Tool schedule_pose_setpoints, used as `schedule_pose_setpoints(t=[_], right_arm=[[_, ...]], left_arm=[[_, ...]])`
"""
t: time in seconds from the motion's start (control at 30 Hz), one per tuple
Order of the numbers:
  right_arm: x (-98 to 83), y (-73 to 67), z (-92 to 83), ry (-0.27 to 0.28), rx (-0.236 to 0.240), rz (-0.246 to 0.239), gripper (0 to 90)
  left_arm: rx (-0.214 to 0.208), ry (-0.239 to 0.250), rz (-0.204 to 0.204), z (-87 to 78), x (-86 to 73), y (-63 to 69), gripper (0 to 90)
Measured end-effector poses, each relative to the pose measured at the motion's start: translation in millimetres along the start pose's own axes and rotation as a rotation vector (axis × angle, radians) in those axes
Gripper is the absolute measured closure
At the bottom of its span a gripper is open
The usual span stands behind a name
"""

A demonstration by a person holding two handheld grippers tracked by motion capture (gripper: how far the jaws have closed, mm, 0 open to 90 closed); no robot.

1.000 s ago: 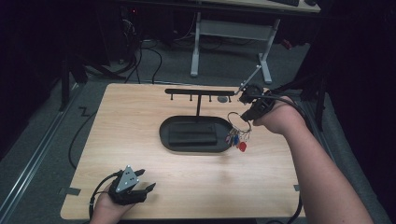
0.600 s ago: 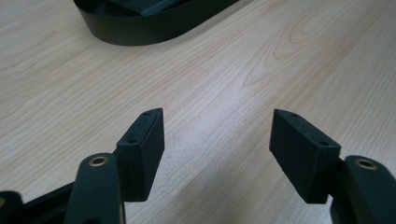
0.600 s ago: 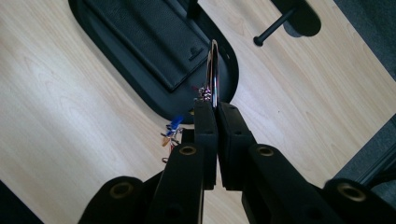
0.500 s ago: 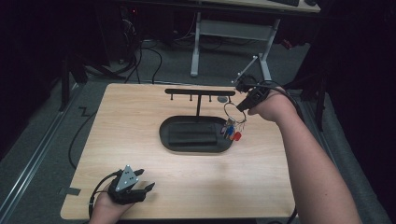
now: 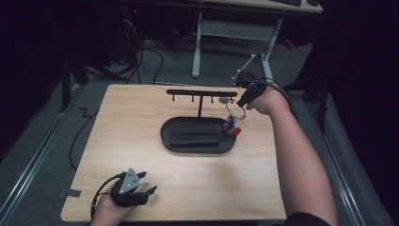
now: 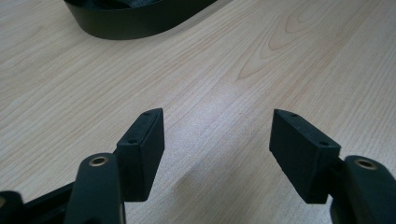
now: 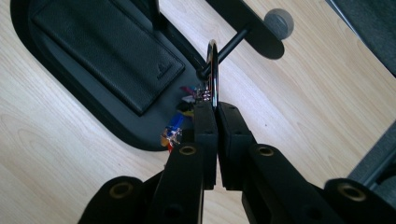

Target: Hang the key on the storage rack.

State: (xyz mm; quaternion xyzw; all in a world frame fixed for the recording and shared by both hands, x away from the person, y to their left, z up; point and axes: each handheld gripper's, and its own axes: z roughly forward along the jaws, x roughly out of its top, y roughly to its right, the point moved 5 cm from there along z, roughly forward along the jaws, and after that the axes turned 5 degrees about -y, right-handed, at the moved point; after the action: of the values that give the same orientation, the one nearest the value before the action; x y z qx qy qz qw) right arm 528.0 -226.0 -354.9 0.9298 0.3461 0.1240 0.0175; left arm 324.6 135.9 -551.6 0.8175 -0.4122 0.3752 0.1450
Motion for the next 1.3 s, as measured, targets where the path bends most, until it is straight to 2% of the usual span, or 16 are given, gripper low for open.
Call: schedule_pose_setpoints(t=[0.03, 0.1, 0.23, 0.3, 0.33, 0.4, 0.53, 0.63, 0.73, 0.8, 0.9, 0.97, 1.1, 1.3], right_arm=[[1.3, 1.8, 1.0, 0.007, 0.0, -0.011, 88.0], [4.0, 3.5, 3.6, 0.013, -0.003, -0.001, 87.9], [9.6, 4.6, 8.7, 0.027, -0.035, -0.012, 86.3], [10.8, 3.9, 9.8, 0.034, -0.067, 0.01, 72.8], [11.6, 5.9, 9.7, 0.045, -0.097, 0.0, 67.6], [11.1, 7.1, 6.8, 0.055, -0.144, 0.014, 64.8], [4.8, -0.7, -3.0, 0.099, -0.154, 0.031, 54.8], [-7.1, -5.8, -4.7, 0.106, -0.182, 0.035, 51.2], [-21.2, -12.2, -1.4, 0.137, -0.175, 0.089, 48.8], [-31.4, -17.0, 3.1, 0.161, -0.18, 0.11, 46.6], [-48.5, -27.3, 11.4, 0.201, -0.168, 0.116, 42.9], [-61.2, -32.7, 19.3, 0.21, -0.188, 0.123, 40.0], [-84.3, -43.6, 35.7, 0.252, -0.149, 0.151, 36.8], [-114.0, -58.8, 65.3, 0.33, -0.115, 0.173, 33.7]], left_arm=[[-0.002, -0.004, 0.001, -0.2, -0.1, 0.0, 36.2], [-0.003, -0.005, 0.003, 0.7, -0.1, 0.1, 36.2], [-0.002, -0.006, 0.01, 1.5, 0.0, 1.0, 36.2], [0.002, -0.007, 0.013, 1.3, -0.2, 1.1, 36.2], [0.001, -0.012, 0.016, 1.0, -0.4, 1.1, 36.2], [0.003, -0.014, 0.02, 0.7, -0.7, 0.6, 36.1], [0.007, -0.011, 0.01, -0.5, -0.5, -2.6, 36.0], [0.01, -0.009, 0.008, -1.1, -0.7, -3.1, 36.0], [0.017, -0.009, 0.007, -1.6, -0.8, -3.7, 35.9], [0.019, -0.008, 0.007, -2.2, -0.6, -3.6, 35.9], [0.022, -0.003, 0.007, -3.1, 0.5, -3.2, 35.9], [0.018, -0.001, 0.007, -2.4, 0.9, -2.5, 35.9], [0.012, 0.004, 0.012, -0.9, 1.6, -0.8, 35.8], [0.001, 0.006, 0.011, 0.4, 1.7, 0.4, 35.5]])
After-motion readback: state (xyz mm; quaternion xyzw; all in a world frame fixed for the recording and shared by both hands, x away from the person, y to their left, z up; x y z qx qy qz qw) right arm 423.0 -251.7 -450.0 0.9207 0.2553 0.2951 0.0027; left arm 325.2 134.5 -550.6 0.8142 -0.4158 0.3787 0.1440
